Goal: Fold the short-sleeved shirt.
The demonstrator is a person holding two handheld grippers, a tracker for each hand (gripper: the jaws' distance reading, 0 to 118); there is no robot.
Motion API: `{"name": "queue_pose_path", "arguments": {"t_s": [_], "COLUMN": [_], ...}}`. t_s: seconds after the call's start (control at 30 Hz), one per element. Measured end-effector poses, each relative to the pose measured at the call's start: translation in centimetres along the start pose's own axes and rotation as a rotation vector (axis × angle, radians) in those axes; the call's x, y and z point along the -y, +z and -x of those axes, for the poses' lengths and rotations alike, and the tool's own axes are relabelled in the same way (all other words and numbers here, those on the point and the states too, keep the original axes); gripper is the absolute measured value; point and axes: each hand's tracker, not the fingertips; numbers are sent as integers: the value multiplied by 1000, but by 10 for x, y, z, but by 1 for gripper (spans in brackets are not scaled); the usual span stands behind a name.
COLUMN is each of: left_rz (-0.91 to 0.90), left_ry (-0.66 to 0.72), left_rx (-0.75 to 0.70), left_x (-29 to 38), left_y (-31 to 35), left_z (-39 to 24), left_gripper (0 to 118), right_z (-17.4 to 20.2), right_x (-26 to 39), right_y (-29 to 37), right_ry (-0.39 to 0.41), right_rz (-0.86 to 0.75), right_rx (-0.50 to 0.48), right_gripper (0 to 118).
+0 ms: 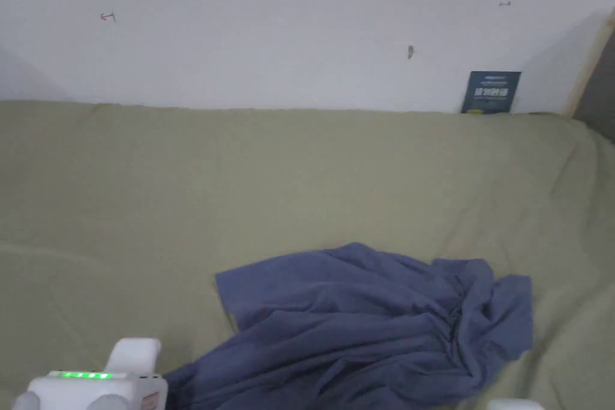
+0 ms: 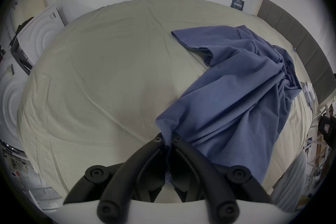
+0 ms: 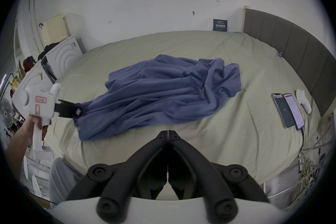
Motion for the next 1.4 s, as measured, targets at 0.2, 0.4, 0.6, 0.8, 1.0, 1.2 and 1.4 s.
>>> {"name": "queue_pose_path", "arguments": {"t_s": [0.2,0.4,0.6,0.8,1.0,1.2,1.4], "left_rz": [8,19,23,24,22,30,5], "left_ry": [-38,-20,-19,-7,-1,-14,29], "left_rx": [-4,12,23,27,31,20,51], "left_x": [0,1,2,2,3,1,-7], "left_y": [1,-7,-9,-11,-15,-15,11], "left_z": [-5,-1,1,-2,-2,-3,5], "left_gripper": [1,1,1,1,1,1,1], "right_z": [-36,-90,-137,-148,-164,-157,-157], "right_x": [-52,-138,-215,-210,-188,-195,-204], "right_y": [-38,-128,-243,-315,-324,-273,-174], "right_ry": [-21,90,220,257,30,156,49], "right_rz": [-20,-1,214,343,372,295,206], "right_rx": [69,133,195,170,118,124,57], "right_gripper": [0,0,118,117,107,5,5]}}
